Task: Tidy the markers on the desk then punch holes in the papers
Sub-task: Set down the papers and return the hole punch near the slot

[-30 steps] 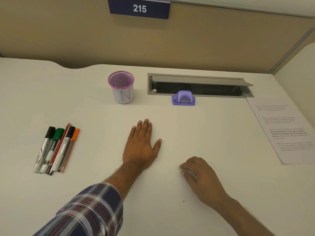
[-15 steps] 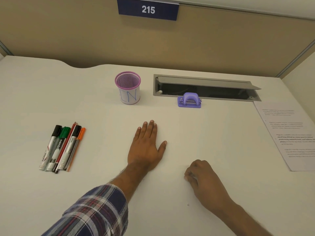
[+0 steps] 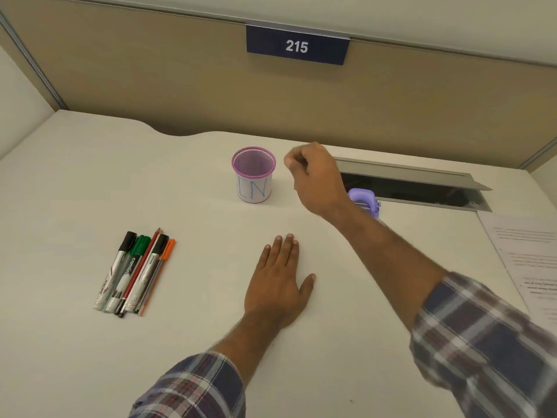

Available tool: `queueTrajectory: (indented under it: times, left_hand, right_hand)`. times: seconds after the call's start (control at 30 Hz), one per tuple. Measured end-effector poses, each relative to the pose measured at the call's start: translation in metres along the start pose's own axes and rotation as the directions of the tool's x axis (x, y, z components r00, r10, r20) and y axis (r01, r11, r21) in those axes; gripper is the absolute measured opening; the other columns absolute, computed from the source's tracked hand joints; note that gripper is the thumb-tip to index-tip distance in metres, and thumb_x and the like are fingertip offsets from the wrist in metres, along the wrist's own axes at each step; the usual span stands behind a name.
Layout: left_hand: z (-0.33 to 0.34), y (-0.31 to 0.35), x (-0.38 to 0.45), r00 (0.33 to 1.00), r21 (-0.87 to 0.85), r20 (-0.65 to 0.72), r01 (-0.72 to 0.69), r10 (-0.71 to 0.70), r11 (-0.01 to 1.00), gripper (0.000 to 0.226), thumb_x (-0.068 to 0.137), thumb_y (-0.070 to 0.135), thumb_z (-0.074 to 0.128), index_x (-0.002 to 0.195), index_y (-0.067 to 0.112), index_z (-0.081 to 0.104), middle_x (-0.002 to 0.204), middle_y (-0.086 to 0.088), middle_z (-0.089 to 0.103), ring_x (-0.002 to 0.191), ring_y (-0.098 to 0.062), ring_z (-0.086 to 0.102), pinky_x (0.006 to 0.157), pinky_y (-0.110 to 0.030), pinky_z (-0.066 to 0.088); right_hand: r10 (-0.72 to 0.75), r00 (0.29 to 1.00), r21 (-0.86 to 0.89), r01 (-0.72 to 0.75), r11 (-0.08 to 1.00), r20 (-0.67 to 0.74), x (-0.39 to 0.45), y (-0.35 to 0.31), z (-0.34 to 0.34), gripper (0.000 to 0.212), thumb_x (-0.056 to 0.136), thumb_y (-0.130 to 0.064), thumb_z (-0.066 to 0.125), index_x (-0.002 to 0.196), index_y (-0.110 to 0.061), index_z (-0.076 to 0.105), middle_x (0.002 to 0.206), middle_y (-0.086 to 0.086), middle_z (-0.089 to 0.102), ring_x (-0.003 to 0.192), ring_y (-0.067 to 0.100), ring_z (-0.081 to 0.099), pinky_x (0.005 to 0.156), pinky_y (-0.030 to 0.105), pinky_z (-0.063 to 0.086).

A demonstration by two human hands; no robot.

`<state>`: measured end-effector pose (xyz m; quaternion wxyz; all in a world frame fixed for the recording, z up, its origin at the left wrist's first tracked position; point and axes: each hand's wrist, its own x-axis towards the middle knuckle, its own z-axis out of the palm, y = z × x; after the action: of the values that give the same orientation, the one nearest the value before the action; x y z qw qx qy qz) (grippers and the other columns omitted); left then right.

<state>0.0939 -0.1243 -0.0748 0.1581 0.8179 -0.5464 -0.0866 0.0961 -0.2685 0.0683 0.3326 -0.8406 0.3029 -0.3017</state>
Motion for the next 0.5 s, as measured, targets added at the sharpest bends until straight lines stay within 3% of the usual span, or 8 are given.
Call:
queueTrajectory:
  times: [0.13,0.27,0.5]
  left_hand:
    - [-0.002,0.0,-0.001,1.0,-0.035,-0.01,0.008,-0.008,0.999,0.074,0.096,0.059,0.017,0.156,0.018,-0.001,0.164,0.005,-0.009,0.15,-0.012,-0.013,0.122,-0.032,-0.008]
    - [-0.002,0.0,-0.001,1.0,-0.05,-0.005,0.008,-0.008,0.999,0.075,0.096,0.059,0.017,0.156,0.019,-0.002,0.163,0.005,-0.012,0.149,-0.012,-0.016,0.12,-0.032,-0.012]
    - [0.0,0.001,0.0,1.0,-0.03,-0.013,0.012,-0.013,0.999,0.074,0.097,0.058,0.02,0.156,0.017,0.003,0.164,0.004,-0.007,0.15,-0.013,-0.012,0.116,-0.035,-0.016]
  right_hand:
    - [-0.023,1.0,-0.072,0.023,0.997,0.013,0.062,-0.003,0.03,0.02,0.09,-0.005,0.048,0.077,-0.012,0.062,0.094,0.008,0.064,0.085,0.019,0.055,0.077,0.031,0.047]
    - [-0.003,0.996,-0.224,0.023,0.974,0.089,0.081,0.004,0.044,0.025,0.09,-0.003,0.046,0.088,-0.008,0.07,0.101,0.007,0.067,0.092,0.022,0.059,0.083,0.037,0.05]
    - [0.009,1.0,-0.154,-0.005,0.988,0.025,0.083,0.014,0.047,0.009,0.079,-0.016,0.066,0.07,-0.016,0.063,0.079,0.0,0.066,0.073,0.017,0.056,0.068,0.033,0.05]
